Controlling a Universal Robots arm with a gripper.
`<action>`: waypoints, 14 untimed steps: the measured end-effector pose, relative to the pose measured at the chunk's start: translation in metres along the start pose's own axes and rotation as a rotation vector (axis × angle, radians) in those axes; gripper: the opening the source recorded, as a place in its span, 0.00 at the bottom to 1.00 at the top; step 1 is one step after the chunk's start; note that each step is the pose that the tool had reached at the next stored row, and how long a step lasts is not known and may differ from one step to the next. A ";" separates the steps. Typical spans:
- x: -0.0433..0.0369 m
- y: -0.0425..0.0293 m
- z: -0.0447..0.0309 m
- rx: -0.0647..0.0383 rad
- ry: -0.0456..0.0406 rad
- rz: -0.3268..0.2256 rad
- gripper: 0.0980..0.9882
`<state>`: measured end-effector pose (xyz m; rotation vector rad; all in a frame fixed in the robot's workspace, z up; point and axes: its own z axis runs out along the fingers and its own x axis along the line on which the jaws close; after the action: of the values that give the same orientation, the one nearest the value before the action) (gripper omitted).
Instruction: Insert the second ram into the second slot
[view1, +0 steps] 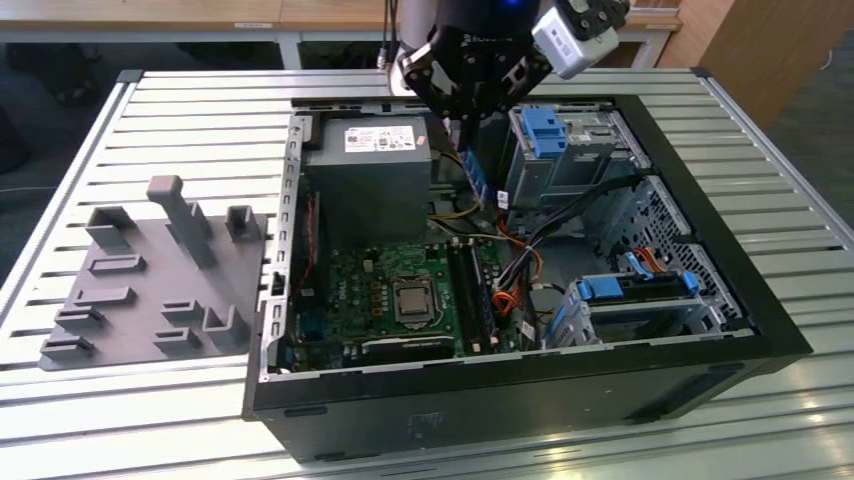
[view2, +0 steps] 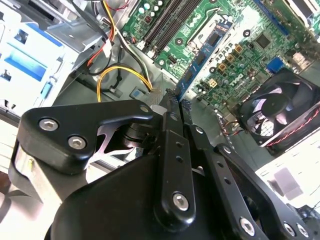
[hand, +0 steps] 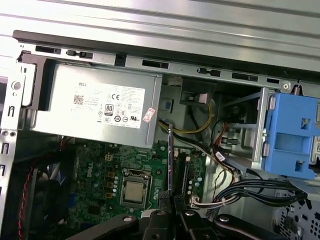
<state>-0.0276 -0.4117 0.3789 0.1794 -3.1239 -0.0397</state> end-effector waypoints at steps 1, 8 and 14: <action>0.0000 0.0000 0.0001 0.000 -0.0002 0.009 0.04; 0.0000 -0.0001 0.0008 -0.001 -0.0017 0.060 0.04; 0.0003 -0.0028 0.0026 -0.001 -0.0019 0.074 0.04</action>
<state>-0.0276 -0.4145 0.3762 0.0644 -3.1293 -0.0404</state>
